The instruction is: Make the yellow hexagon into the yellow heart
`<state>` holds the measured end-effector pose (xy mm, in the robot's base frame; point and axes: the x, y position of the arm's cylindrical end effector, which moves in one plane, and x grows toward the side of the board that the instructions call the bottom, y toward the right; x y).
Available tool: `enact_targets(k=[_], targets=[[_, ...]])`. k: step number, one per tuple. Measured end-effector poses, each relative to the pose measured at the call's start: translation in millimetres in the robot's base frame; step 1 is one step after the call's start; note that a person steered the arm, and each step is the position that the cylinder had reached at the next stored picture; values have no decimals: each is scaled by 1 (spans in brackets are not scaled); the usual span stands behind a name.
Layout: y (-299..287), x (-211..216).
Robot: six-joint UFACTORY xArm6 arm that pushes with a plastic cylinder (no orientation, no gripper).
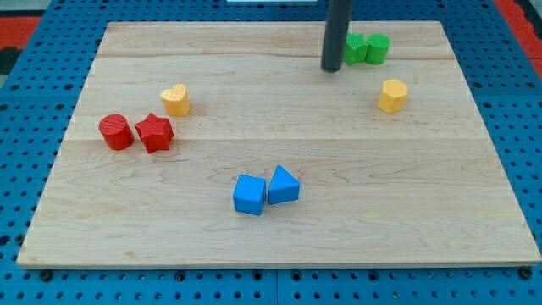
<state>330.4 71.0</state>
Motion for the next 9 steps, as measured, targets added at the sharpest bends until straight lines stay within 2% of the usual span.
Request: enact_targets(k=[1,3,4,5,7,8,9], targets=[[-26,45],[-20,55],[-6,105],[-6,105],[126,89],[127,89],[163,85]])
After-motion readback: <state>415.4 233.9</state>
